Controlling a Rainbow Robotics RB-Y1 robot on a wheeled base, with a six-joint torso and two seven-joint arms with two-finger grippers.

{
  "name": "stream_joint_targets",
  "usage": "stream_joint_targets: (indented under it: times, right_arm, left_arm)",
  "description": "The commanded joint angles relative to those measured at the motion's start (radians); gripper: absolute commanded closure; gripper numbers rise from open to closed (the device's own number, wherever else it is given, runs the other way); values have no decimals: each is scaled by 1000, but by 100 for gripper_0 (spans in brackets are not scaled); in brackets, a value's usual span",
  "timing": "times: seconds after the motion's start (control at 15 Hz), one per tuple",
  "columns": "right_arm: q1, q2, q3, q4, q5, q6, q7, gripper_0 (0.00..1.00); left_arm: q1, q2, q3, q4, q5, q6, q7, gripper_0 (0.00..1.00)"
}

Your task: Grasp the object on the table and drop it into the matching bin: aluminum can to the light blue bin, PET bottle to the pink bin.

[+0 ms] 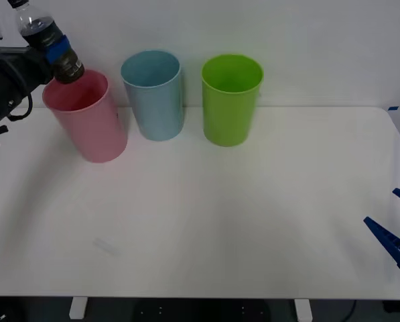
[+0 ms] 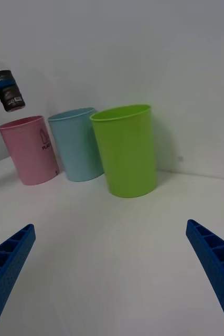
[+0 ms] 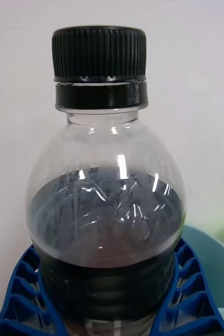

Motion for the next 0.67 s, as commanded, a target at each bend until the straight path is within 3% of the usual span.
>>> stream_joint_targets:
  times: [0.07,0.47,0.53,0.6,0.67]
  right_arm:
    - [0,0,0,0,0,0,0,0]
    - [0,0,0,0,0,0,0,0]
    - [0,0,0,0,0,0,0,0]
    - [0,0,0,0,0,0,0,0]
    - [0,0,0,0,0,0,0,0]
  left_arm:
    - [-65,-36,-19,87,-18,-1,-12,100]
    - [-75,-50,-19,100,-35,-1,-19,100]
    - [-75,-50,-19,100,-36,-1,-19,92]
    - [-75,-50,-19,100,-38,-1,-21,69]
    - [-75,-50,-17,100,-39,-1,-26,0]
